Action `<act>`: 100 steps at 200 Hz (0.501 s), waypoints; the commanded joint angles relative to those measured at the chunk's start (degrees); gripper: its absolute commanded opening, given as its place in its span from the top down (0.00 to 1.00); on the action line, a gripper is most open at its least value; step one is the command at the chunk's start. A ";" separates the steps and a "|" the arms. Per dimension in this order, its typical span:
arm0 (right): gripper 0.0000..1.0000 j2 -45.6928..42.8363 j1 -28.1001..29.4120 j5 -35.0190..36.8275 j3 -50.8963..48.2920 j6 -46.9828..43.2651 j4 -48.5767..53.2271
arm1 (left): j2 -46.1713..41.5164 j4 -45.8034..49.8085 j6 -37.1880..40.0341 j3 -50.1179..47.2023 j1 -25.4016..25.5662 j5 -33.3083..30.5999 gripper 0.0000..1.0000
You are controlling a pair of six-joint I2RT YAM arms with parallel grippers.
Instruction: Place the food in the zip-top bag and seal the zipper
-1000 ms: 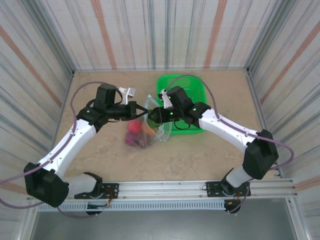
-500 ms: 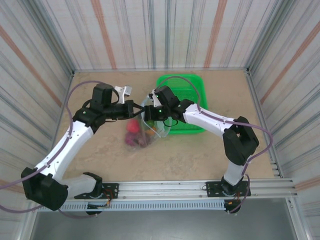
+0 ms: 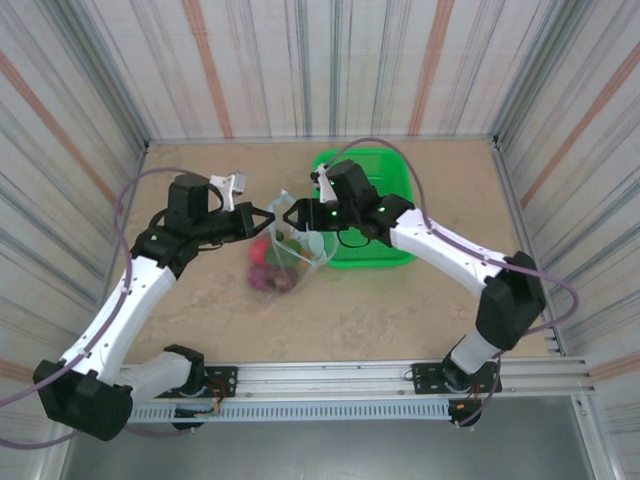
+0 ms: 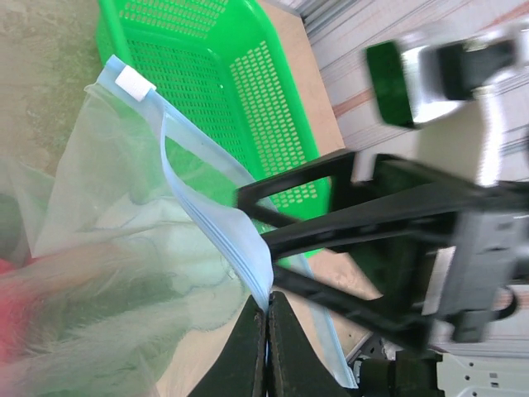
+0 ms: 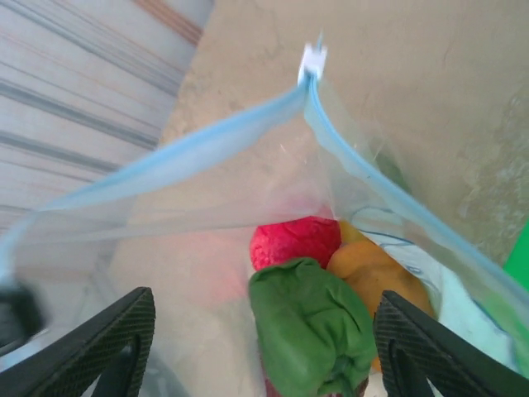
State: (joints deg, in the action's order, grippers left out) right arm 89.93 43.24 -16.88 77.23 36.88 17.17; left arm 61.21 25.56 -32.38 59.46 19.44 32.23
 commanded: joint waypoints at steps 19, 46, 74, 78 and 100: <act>0.53 -9.78 -2.18 5.53 -4.34 -0.32 3.08 | -3.23 0.95 0.48 -0.63 -0.24 -2.02 1.00; 0.72 -16.36 -2.81 9.36 -9.25 -2.05 7.38 | -4.66 1.72 0.56 -1.11 -0.14 -2.00 1.00; 0.88 -24.68 -2.64 14.48 -17.69 -2.95 13.13 | -5.88 3.17 1.00 -1.02 -0.11 -1.05 1.00; 0.89 -25.93 -2.48 14.70 -19.02 -3.03 13.65 | -6.05 3.26 1.06 -0.98 0.04 -0.72 1.00; 0.97 -32.13 -0.75 15.59 -25.95 -2.70 16.68 | -6.20 4.88 2.58 0.02 2.22 -1.70 1.00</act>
State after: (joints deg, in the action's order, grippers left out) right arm 63.09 40.88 -4.71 56.58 35.14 26.85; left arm 56.49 29.02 -32.16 58.98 19.79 30.76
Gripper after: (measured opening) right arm 0.060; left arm 0.049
